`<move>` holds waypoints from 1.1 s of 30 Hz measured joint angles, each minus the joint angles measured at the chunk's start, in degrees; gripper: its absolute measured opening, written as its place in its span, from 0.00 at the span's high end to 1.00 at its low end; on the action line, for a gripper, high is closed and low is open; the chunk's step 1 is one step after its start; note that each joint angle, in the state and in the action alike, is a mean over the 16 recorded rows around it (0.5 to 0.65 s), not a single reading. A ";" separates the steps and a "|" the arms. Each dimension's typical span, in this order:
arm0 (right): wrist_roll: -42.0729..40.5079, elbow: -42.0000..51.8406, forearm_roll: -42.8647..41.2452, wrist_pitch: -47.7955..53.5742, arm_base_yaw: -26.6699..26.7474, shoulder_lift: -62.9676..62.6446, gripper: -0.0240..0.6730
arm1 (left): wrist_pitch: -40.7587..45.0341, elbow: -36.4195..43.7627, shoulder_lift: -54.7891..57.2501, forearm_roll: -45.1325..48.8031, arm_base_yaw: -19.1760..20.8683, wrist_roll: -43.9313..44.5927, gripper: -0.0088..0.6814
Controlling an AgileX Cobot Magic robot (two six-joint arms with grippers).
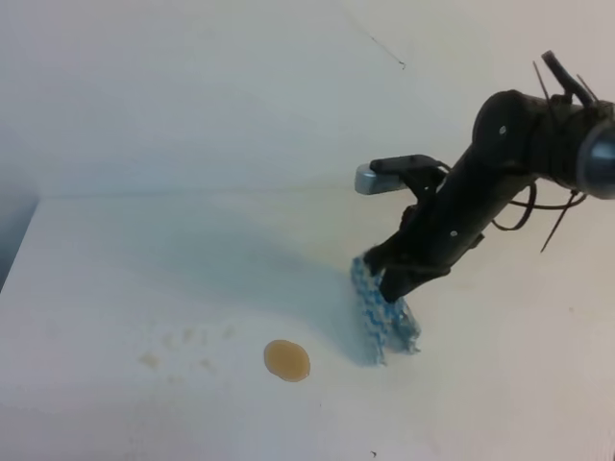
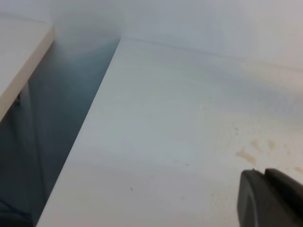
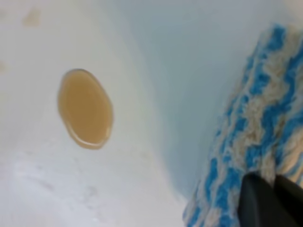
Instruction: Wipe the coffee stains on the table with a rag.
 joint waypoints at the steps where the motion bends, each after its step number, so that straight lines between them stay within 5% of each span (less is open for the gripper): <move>1: 0.10 -0.27 0.57 -0.43 0.94 0.03 0.95 | 0.00 0.00 0.00 0.00 0.00 0.00 0.99; 15: 1.43 -0.79 3.51 -13.49 14.50 4.64 0.95 | 0.00 0.00 0.00 0.00 0.00 0.00 0.99; 33: 3.05 -2.56 4.85 -14.90 16.18 6.28 0.95 | -0.06 0.00 0.00 0.00 0.00 0.00 0.99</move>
